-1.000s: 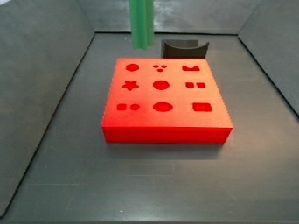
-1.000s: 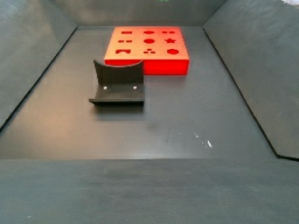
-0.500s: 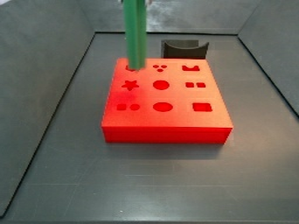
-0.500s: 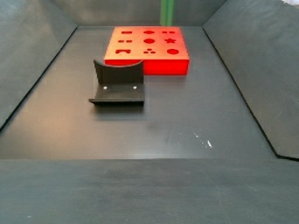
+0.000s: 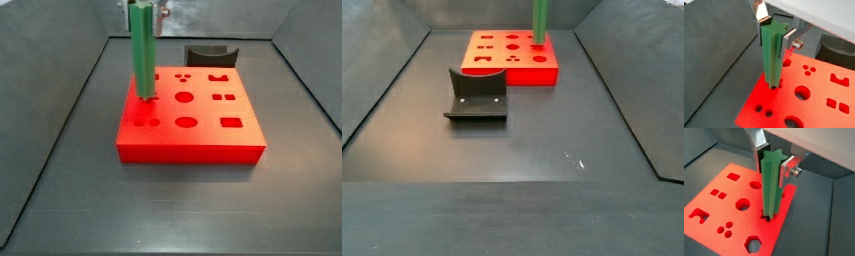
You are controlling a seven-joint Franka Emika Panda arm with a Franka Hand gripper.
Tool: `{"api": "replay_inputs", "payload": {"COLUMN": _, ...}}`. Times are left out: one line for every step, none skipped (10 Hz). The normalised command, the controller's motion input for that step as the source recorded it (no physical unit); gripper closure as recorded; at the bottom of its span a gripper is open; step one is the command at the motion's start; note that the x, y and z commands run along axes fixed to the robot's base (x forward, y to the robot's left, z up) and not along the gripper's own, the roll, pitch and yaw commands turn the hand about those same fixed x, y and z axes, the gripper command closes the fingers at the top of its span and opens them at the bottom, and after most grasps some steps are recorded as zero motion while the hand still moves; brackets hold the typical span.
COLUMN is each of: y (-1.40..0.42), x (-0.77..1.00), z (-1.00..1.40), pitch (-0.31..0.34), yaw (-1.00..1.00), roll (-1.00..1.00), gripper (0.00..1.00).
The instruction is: Insert the star object.
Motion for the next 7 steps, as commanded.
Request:
{"api": "replay_inputs", "payload": {"y": 0.16, "x": 0.52, "z": 0.00, "pitch": 0.201, "yaw": 0.08, "roll": 0.00, "gripper": 1.00}}
{"api": "replay_inputs", "payload": {"y": 0.11, "x": 0.03, "z": -0.15, "pitch": 0.063, "yaw": 0.01, "roll": 0.00, "gripper": 1.00}}
{"api": "replay_inputs", "payload": {"y": 0.09, "x": -0.07, "z": -0.19, "pitch": 0.004, "yaw": 0.00, "roll": 0.00, "gripper": 1.00}}
{"api": "replay_inputs", "payload": {"y": 0.00, "x": -0.06, "z": -0.23, "pitch": 0.026, "yaw": 0.00, "roll": 0.00, "gripper": 1.00}}
{"api": "replay_inputs", "payload": {"y": 0.00, "x": -0.03, "z": -0.24, "pitch": 0.017, "yaw": 0.00, "roll": 0.00, "gripper": 1.00}}
{"api": "replay_inputs", "payload": {"y": 0.00, "x": -0.04, "z": -0.27, "pitch": 0.014, "yaw": 0.00, "roll": 0.00, "gripper": 1.00}}
{"api": "replay_inputs", "payload": {"y": -0.10, "x": 0.00, "z": -0.19, "pitch": 0.003, "yaw": 0.00, "roll": 0.00, "gripper": 1.00}}
